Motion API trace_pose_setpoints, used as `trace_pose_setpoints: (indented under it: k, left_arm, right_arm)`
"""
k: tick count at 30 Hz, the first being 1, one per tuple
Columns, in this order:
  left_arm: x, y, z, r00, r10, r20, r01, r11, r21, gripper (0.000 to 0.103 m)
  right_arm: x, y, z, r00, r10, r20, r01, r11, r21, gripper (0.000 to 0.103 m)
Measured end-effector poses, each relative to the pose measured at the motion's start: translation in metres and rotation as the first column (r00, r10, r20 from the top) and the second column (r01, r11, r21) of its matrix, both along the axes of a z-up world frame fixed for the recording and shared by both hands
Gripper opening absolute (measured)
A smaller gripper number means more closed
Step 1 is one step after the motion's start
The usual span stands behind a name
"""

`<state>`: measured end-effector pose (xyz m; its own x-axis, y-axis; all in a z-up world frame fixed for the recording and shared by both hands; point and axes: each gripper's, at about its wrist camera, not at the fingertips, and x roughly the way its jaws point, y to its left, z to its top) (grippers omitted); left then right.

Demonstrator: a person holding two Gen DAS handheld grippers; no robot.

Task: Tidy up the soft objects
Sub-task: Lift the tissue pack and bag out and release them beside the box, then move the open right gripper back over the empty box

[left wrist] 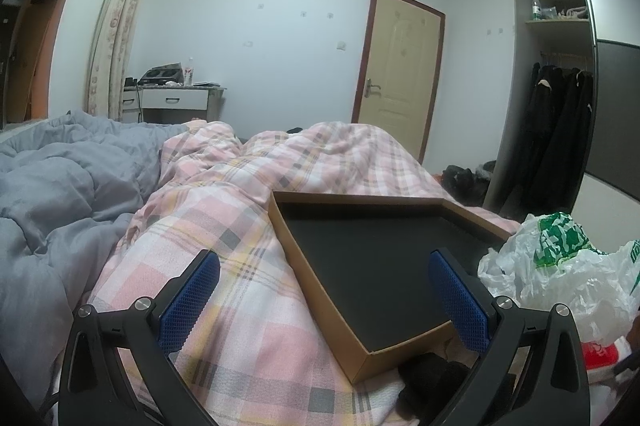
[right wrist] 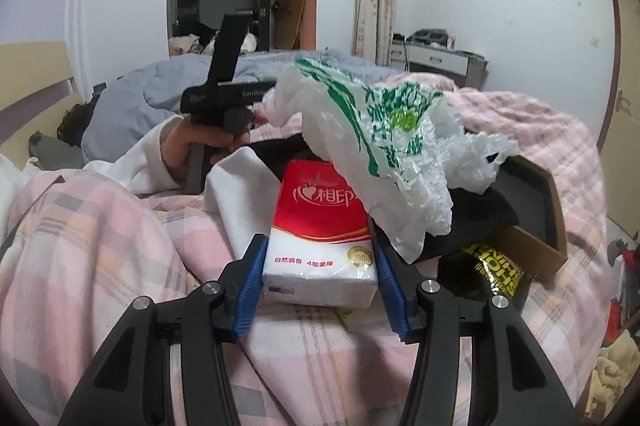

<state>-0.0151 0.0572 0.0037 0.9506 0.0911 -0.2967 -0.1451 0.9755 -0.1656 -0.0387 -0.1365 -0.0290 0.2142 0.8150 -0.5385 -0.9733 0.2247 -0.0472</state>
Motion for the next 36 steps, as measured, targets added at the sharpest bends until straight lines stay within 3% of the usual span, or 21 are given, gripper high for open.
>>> trace_pose_setpoints:
  k: [4,12,15,18,20,22,23,24,25,27,28,32,36]
  left_arm:
    - [0.001,-0.002,0.001,1.0,0.002,-0.007,-0.002,1.0,0.002,0.103]
    - [0.001,-0.002,0.001,1.0,0.002,-0.009,-0.002,1.0,0.002,0.103]
    - [0.001,-0.002,0.001,1.0,0.003,-0.011,-0.003,1.0,0.003,0.103]
    - [0.001,-0.002,0.001,1.0,0.003,-0.012,-0.003,1.0,0.003,0.103]
    - [0.001,-0.002,0.0,1.0,0.003,-0.014,-0.003,1.0,0.002,0.103]
    - [0.001,-0.002,0.0,1.0,0.004,-0.015,-0.004,1.0,0.003,0.103]
    - [0.001,-0.002,0.0,1.0,0.003,-0.015,-0.003,1.0,0.002,0.103]
    - [0.001,-0.002,0.0,1.0,0.003,-0.015,-0.003,1.0,0.002,0.103]
    - [0.001,-0.002,0.0,1.0,0.004,-0.016,-0.004,1.0,0.002,0.103]
    - [0.001,-0.002,0.0,1.0,0.003,-0.015,-0.003,1.0,0.003,0.103]
    - [0.001,-0.002,0.0,1.0,0.003,-0.016,-0.003,1.0,0.003,0.103]
    - [0.001,-0.002,0.0,1.0,0.003,-0.016,-0.003,1.0,0.003,0.103]
    - [0.001,-0.002,0.0,1.0,0.004,-0.018,-0.004,1.0,0.001,0.103]
  right_arm:
    - [-0.001,-0.008,0.003,1.0,0.017,-0.011,-0.016,0.998,0.053,0.072]
    - [0.005,-0.034,0.018,0.994,0.085,-0.063,-0.067,0.967,0.246,0.078]
    - [0.017,-0.042,0.025,0.996,0.037,-0.086,-0.008,0.948,0.317,0.081]
    - [0.04,-0.044,0.034,0.985,-0.124,-0.118,0.159,0.924,0.349,0.081]
    - [0.064,-0.045,0.038,0.944,-0.286,-0.163,0.326,0.877,0.353,0.081]
    - [0.094,-0.041,0.038,0.845,-0.487,-0.222,0.534,0.788,0.307,0.081]
    - [0.106,-0.039,0.036,0.789,-0.566,-0.24,0.615,0.739,0.276,0.081]
    - [0.125,-0.034,0.029,0.688,-0.676,-0.263,0.725,0.654,0.217,0.081]
    - [0.135,-0.032,0.023,0.623,-0.73,-0.281,0.781,0.598,0.18,0.081]
    - [0.157,-0.026,0.002,0.534,-0.773,-0.341,0.839,0.535,0.101,0.081]
    - [0.163,-0.022,-0.007,0.529,-0.766,-0.366,0.837,0.541,0.078,0.078]
    - [0.171,0.0,-0.029,0.538,-0.76,-0.365,0.806,0.59,-0.04,0.046]
    - [0.167,0.009,-0.029,0.564,-0.769,-0.301,0.786,0.612,-0.092,0.035]
